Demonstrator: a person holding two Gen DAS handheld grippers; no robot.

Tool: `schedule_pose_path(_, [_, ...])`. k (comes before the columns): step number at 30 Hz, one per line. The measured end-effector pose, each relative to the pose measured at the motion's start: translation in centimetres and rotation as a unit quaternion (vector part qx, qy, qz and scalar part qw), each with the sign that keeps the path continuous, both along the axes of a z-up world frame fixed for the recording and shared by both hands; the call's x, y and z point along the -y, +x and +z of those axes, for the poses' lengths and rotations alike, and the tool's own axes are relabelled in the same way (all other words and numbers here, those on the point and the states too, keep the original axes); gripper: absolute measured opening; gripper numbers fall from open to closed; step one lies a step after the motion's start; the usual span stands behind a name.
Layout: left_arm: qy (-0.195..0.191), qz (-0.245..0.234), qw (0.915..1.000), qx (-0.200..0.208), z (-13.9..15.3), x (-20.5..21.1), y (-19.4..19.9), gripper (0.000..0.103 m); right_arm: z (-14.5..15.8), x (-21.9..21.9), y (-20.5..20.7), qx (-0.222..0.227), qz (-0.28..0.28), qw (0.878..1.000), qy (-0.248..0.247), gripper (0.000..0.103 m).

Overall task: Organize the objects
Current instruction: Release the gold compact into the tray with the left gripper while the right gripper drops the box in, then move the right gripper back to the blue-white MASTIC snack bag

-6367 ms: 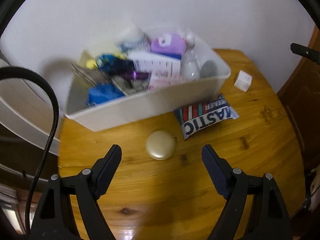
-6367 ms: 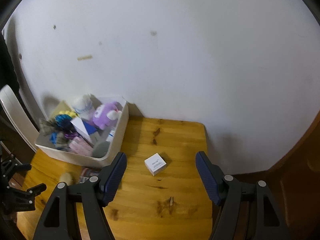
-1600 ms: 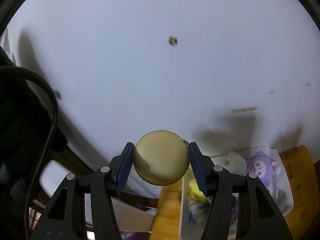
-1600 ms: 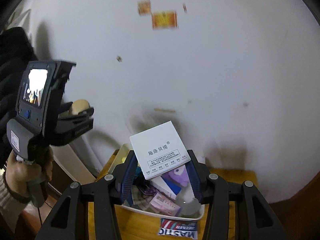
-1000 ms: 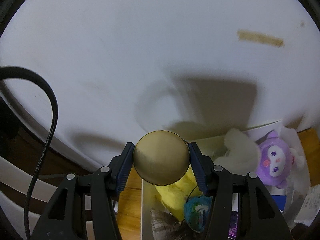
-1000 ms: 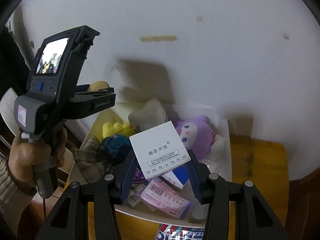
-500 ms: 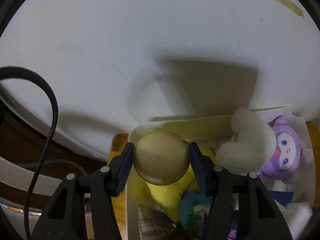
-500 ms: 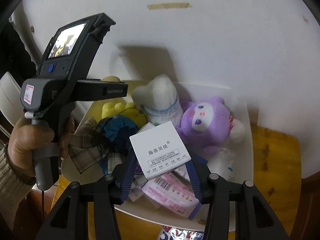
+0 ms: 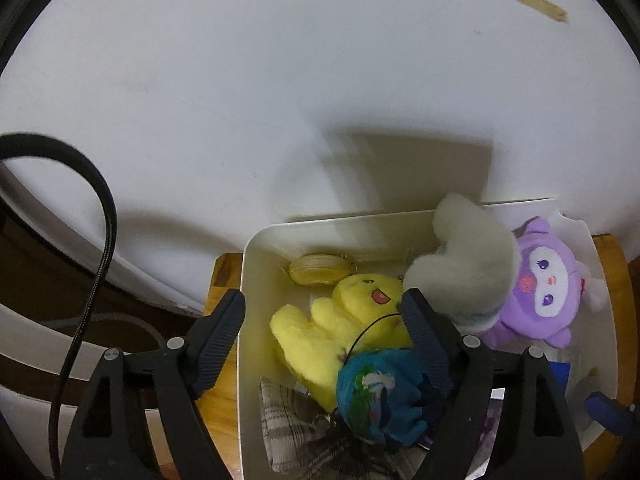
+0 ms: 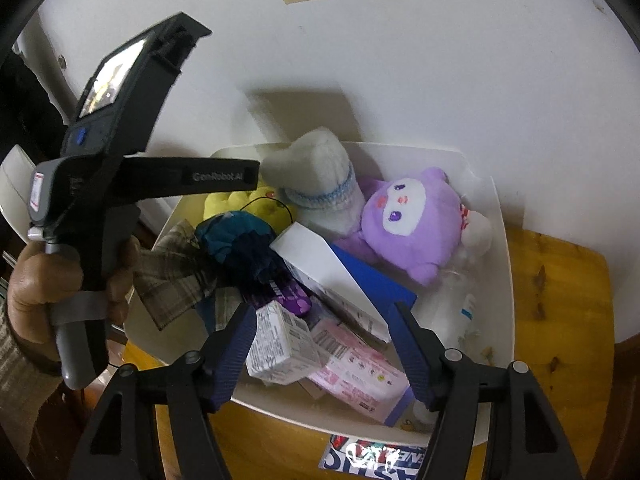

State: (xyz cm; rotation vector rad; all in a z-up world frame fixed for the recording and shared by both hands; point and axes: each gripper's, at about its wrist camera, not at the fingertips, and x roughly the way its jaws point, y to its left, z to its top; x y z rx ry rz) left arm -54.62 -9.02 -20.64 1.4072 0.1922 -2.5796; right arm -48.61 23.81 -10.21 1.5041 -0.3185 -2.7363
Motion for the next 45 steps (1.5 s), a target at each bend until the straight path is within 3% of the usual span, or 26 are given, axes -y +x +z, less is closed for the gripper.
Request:
schedule_pose_path(8, [-0.017, -0.013, 0.9996, -0.020, 1.7, 0.7, 0.9, 0.086, 0.7, 0.1, 1.1, -0.005, -0.003, 1.000, 0.003, 0.069])
schedule_pose_path(18, [-0.026, -0.024, 0.9984, -0.044, 3.5, 1.3, 5.1, 0.087, 4.1, 0.4, 4.7, -0.034, -0.012, 0.999, 0.010, 0.069])
schedule_pose_path(20, [-0.026, -0.030, 0.9980, -0.049, 5.9, 0.6, 6.8, 0.087, 5.0, 0.5, 5.7, -0.044, -0.016, 0.999, 0.016, 0.069])
schedule_pose_path(28, [-0.023, -0.057, 0.9949, -0.080, 9.8, -0.7, 13.6, 0.090, 8.5, 0.1, 10.6, -0.075, -0.030, 0.996, 0.021, 0.069])
schedule_pose_path(33, [-0.015, -0.081, 0.9917, -0.098, 11.0, -1.9, 17.8, 0.093, 9.3, 0.3, 13.7, -0.091, -0.033, 0.995, 0.019, 0.070])
schedule_pose_path(37, [0.004, -0.100, 0.9881, -0.117, 12.3, -2.9, 22.1, 0.093, 9.6, 0.3, 16.2, -0.101, -0.040, 0.994, 0.017, 0.076])
schedule_pose_path(45, [0.001, -0.093, 0.9831, -0.157, 13.1, -4.7, 28.9, 0.096, 9.3, -0.4, 20.2, -0.117, -0.051, 0.992, 0.020, 0.079])
